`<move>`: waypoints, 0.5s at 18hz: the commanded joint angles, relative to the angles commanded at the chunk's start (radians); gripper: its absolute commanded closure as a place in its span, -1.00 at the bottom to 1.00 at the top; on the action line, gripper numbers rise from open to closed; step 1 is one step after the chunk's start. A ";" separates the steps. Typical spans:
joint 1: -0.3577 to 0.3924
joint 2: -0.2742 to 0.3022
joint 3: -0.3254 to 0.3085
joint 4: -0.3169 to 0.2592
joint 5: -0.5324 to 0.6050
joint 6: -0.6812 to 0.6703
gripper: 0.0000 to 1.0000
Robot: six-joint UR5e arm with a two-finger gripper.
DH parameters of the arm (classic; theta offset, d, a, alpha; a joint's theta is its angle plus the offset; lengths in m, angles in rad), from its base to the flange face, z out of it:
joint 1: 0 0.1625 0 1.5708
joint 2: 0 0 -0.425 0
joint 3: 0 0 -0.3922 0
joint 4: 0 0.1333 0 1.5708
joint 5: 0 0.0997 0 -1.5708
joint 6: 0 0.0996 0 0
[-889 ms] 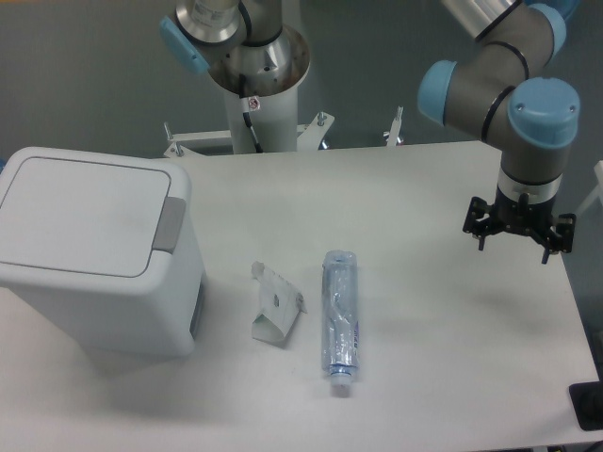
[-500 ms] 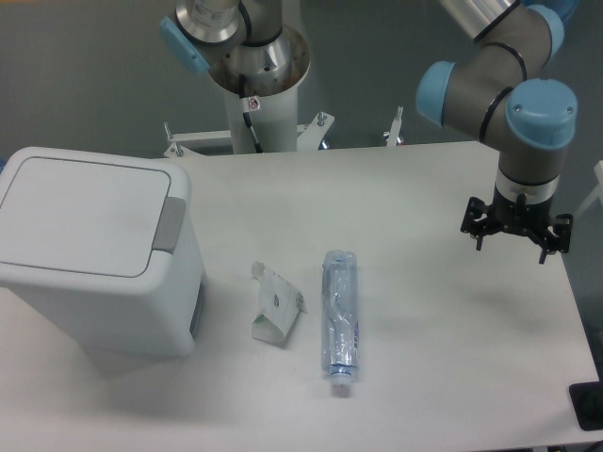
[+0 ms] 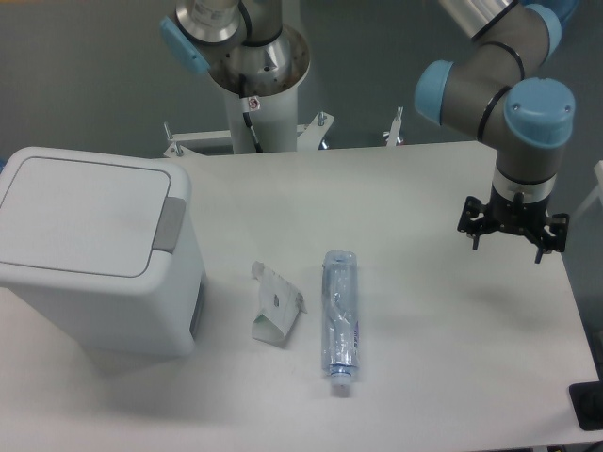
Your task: Open the trash can
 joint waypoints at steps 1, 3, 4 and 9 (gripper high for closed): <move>-0.001 0.011 -0.003 0.000 -0.006 -0.020 -1.00; -0.005 0.015 -0.003 0.000 -0.052 -0.060 -1.00; -0.008 0.031 -0.003 -0.002 -0.075 -0.087 -1.00; -0.023 0.121 -0.037 -0.012 -0.172 -0.247 -1.00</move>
